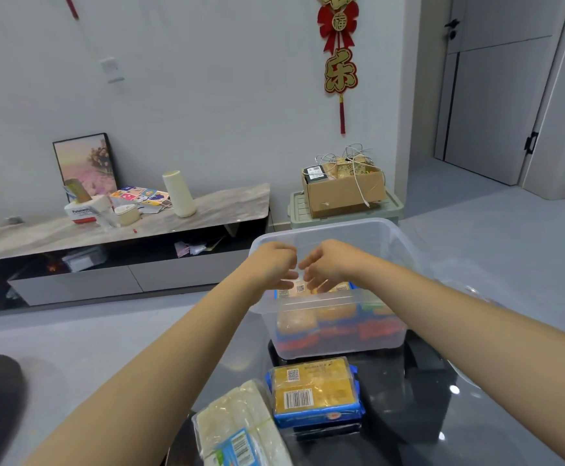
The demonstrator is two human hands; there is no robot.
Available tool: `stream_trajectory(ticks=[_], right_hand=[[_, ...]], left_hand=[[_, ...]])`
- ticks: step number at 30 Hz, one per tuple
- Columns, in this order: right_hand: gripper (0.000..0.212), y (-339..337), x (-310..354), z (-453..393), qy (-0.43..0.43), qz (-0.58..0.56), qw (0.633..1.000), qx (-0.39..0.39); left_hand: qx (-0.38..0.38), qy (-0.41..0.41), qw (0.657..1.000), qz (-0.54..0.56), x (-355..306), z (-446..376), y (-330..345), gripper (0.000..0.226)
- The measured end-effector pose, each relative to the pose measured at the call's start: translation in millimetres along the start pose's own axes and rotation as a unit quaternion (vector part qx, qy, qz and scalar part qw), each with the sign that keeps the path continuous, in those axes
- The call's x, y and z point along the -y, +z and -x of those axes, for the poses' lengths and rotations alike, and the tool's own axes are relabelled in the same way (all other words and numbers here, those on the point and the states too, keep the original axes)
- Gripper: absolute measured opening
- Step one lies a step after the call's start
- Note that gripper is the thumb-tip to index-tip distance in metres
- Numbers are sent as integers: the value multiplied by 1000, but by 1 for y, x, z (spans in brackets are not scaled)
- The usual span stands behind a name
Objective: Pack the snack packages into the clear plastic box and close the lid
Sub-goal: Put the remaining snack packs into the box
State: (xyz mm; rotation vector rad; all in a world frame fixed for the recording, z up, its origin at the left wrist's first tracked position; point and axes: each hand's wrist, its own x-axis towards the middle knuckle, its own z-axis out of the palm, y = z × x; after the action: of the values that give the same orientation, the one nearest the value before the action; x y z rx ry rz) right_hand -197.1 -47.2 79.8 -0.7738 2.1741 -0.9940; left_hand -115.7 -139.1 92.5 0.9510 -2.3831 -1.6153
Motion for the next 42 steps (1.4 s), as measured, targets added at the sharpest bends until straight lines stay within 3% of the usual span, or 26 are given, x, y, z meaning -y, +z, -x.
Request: stream_trajectory(ticks=[5, 10, 16, 22, 30, 33, 36, 39, 42], right_hand=[[28, 10, -15, 51, -200, 84, 962, -166], [26, 41, -47, 99, -273, 46, 943, -187], [38, 76, -87, 108, -198, 148, 964, -103], [70, 86, -108, 93, -122, 318, 940, 5], [60, 86, -138, 120, -115, 322, 936, -88], [64, 82, -152, 144, -86, 358, 925, -95], [63, 75, -158, 164, -67, 341, 935, -74], [56, 74, -159, 181, -68, 301, 950, -45], [56, 75, -161, 191, -57, 288, 955, -31]], left_hand=[[-93, 160, 983, -11, 16, 63, -3, 36], [-118, 161, 979, -28, 63, 114, 7, 30], [-107, 99, 978, -151, 117, 131, 26, 28], [-69, 52, 968, -235, 139, 135, 36, 38], [-14, 120, 957, -262, 146, 156, 38, 32], [105, 157, 924, -333, 148, 171, 40, 31], [201, 179, 861, -432, 149, 181, 45, 49], [246, 191, 802, -509, 150, 186, 48, 74], [267, 191, 766, -552, 150, 187, 50, 90]])
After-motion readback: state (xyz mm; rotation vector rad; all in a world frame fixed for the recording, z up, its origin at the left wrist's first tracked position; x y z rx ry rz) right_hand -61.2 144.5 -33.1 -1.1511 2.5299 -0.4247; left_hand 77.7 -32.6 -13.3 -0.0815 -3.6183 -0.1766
